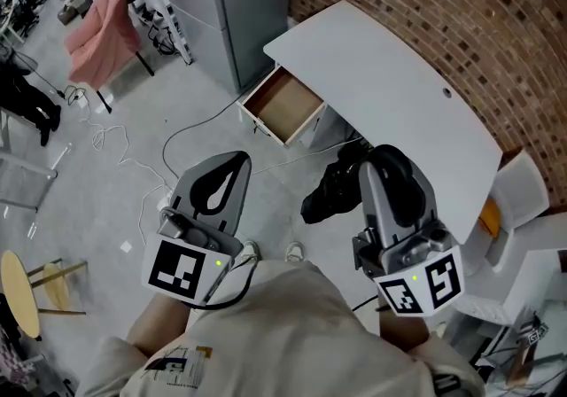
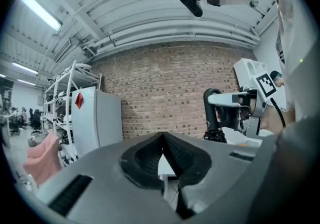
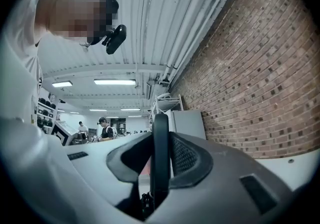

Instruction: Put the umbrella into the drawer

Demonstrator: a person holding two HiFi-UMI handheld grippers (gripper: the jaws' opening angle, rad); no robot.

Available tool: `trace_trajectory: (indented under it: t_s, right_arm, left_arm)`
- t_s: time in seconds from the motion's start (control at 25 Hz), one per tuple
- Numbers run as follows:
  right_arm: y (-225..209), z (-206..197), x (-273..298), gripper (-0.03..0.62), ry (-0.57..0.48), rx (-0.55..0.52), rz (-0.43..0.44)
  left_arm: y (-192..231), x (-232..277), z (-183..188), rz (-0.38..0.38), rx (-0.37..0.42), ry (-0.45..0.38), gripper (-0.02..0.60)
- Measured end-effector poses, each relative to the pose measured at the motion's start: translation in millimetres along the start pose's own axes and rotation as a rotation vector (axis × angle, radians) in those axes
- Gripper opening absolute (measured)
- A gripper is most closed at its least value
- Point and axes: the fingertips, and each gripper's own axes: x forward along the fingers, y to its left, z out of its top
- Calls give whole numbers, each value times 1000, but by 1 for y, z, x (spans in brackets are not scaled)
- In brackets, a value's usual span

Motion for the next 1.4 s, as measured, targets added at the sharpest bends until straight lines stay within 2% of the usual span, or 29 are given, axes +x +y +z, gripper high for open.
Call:
trace_trajectory:
  t_s: [0.28, 0.52, 0.72, 1.0, 1.4]
  right_arm:
    - [-20, -12, 5, 109, 32, 3, 48]
    - [-37, -29, 16, 109, 48, -7, 110]
    - [-50, -48, 36, 109, 76, -13, 142]
    - [-53, -78, 77, 107, 89, -3, 140]
    - [-54, -133, 162, 107, 153, -16, 100]
  left_arm:
    - [-6, 8, -8, 68, -10, 39, 9]
    - [-11, 15, -23, 141, -33, 39, 8]
    - [-4, 22, -41, 191, -68, 116, 8]
    - [32, 28, -58, 227, -73, 92, 8]
    - [115, 60, -90, 205, -101, 122, 8]
